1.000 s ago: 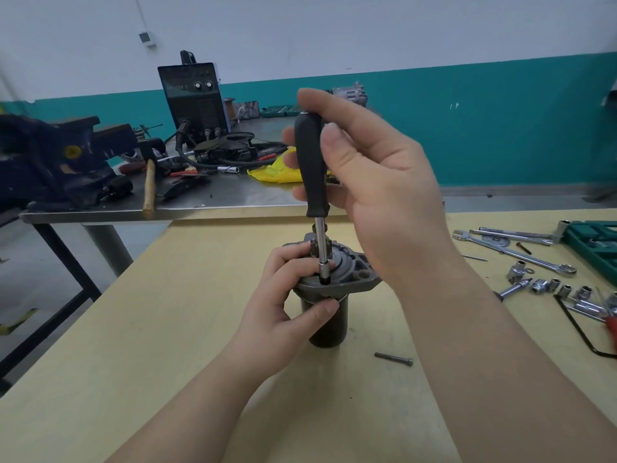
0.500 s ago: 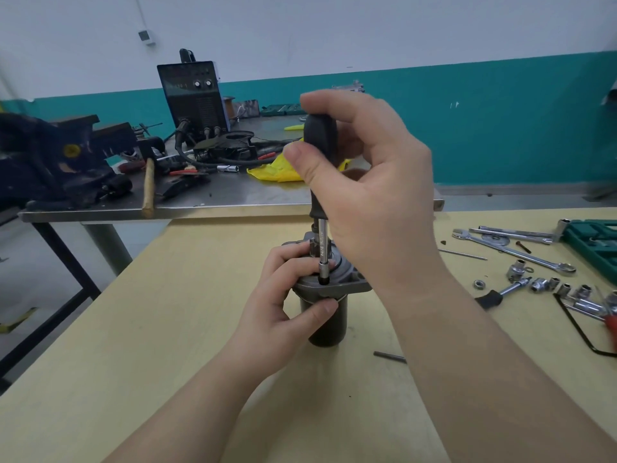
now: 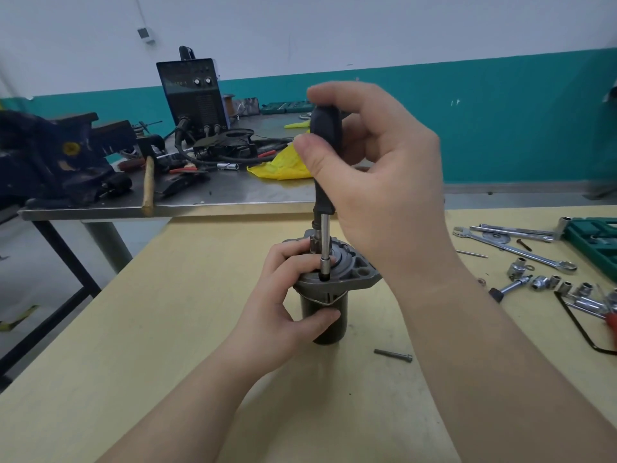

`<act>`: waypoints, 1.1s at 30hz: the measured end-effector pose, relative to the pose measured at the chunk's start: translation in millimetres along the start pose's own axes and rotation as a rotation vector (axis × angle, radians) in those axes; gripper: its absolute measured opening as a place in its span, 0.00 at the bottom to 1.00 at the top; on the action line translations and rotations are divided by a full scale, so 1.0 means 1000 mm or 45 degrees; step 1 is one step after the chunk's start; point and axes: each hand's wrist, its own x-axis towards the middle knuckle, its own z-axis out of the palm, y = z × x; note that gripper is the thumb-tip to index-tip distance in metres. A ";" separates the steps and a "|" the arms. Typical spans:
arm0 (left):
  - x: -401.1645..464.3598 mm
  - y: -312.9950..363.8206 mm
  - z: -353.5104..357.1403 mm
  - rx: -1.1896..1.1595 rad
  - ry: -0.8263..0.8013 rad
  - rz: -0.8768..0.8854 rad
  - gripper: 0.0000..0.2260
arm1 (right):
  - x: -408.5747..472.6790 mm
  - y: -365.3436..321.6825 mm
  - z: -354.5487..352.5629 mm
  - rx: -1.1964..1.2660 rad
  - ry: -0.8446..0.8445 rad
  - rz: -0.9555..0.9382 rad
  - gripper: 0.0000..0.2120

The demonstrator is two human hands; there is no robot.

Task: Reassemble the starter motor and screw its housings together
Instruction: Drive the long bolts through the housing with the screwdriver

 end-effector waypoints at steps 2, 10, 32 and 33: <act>0.000 0.000 -0.001 -0.010 -0.006 -0.004 0.25 | -0.001 -0.002 0.001 0.047 -0.037 0.022 0.11; -0.001 0.000 -0.001 -0.008 -0.008 -0.005 0.25 | 0.003 0.001 -0.016 0.577 -0.355 0.299 0.15; -0.002 -0.001 0.000 -0.020 -0.026 0.030 0.25 | 0.003 -0.001 -0.007 0.300 -0.190 0.204 0.15; -0.002 0.000 0.000 -0.022 -0.025 0.027 0.25 | 0.002 -0.001 -0.004 0.187 -0.121 0.133 0.15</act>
